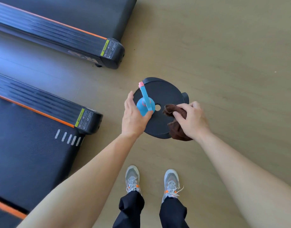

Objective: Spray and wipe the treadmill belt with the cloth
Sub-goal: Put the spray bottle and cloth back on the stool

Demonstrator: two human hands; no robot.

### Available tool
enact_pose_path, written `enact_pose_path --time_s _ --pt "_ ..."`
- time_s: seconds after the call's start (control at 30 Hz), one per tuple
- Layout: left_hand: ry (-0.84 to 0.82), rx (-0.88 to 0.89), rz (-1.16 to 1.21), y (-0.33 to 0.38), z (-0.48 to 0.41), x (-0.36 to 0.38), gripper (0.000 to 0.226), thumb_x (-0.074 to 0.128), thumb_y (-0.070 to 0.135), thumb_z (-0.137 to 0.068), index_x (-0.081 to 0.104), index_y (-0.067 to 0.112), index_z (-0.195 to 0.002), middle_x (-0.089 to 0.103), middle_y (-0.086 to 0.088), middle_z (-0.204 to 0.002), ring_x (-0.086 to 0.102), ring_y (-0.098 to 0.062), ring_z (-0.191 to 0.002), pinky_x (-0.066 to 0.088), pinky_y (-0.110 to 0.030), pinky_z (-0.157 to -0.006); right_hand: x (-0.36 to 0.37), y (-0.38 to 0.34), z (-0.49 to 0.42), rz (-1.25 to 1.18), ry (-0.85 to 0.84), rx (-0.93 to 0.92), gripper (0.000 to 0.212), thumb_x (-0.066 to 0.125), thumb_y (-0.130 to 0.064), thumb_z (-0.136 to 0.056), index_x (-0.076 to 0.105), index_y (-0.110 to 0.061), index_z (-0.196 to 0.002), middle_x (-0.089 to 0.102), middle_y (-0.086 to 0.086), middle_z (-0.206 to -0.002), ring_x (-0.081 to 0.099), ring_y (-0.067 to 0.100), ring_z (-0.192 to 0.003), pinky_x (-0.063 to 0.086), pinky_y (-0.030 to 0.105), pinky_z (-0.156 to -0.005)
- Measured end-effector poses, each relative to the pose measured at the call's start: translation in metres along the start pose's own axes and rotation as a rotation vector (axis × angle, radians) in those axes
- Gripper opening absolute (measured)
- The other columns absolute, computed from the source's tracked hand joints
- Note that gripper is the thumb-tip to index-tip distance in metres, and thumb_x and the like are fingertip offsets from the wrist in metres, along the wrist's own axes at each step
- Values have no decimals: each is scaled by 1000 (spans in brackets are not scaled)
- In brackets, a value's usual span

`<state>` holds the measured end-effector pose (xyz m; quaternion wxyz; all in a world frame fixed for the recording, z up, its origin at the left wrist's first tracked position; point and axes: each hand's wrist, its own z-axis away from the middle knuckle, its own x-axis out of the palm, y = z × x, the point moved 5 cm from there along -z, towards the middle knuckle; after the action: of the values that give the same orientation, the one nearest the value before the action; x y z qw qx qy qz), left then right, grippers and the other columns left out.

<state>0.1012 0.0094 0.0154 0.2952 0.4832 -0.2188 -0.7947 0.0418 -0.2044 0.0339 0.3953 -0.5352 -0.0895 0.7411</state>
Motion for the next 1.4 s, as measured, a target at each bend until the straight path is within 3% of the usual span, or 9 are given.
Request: enact_pose_path --time_s 0.13,0.3,0.5,0.7,0.87,1.0,1.17,1.3,1.4 --pt "-100 -94 -5 -8 57 5 29 59 37 -103 58 21 -127 62 6 -121 64 -9 -101 56 -35 -91 -6 -10 13 -92 -62 -85 21 70 -31 -92 67 -29 -113 51 -1 -105 53 19 -103 39 29 -87" --pt "-301 -74 364 40 75 15 26 68 43 -97 69 24 -115 73 9 -102 69 -9 -98 61 -37 -91 -10 -11 34 -139 -102 -205 31 76 -28 -86 56 -27 -109 52 -5 -106 52 16 -102 40 31 -85" --pt "-249 28 322 72 75 11 18 76 21 -94 69 21 -110 76 -1 -96 72 -19 -83 61 -27 -74 -19 -4 50 -171 -191 -94 96 87 -41 -73 35 -25 -152 40 -4 -133 40 9 -123 33 27 -104" --pt "-262 139 245 82 84 -2 19 69 5 -96 68 20 -107 71 0 -89 65 -11 -75 50 -10 -66 -38 -7 54 -297 -270 -139 12 52 -25 -103 62 -31 -105 43 -4 -102 47 10 -109 38 29 -96" --pt "-182 197 68 84 93 -6 21 69 13 -96 68 26 -112 65 20 -92 62 -8 -91 56 -30 -85 -59 -3 56 -9 -90 -298 10 70 -26 -94 73 -26 -104 49 -6 -108 47 17 -106 41 35 -89" --pt "-84 285 -103 91 99 -10 24 67 22 -95 65 29 -118 67 11 -103 61 -14 -99 58 -40 -88 -71 -20 58 -8 -48 -382 20 61 -25 -97 76 -31 -109 66 -6 -100 61 21 -98 51 43 -82" --pt "-151 270 0 100 99 -12 21 75 39 -90 67 26 -105 65 11 -95 58 -7 -91 48 -24 -78 -80 -28 57 10 -23 -354 16 63 -30 -98 75 -35 -107 68 -9 -95 60 18 -91 51 39 -78" --pt "-122 242 77 101 96 -19 8 72 28 -97 66 24 -102 65 14 -91 61 -6 -88 50 -23 -77 -84 -28 56 -3 -93 -344 13 73 -38 -91 72 -33 -103 62 -9 -85 57 16 -82 50 39 -74" --pt "-114 279 99 104 95 -24 11 73 21 -96 66 28 -98 68 14 -95 62 -6 -93 49 -17 -78 -81 -28 57 285 -263 -399 16 69 -40 -91 67 -36 -107 56 -6 -90 53 18 -92 46 36 -75"
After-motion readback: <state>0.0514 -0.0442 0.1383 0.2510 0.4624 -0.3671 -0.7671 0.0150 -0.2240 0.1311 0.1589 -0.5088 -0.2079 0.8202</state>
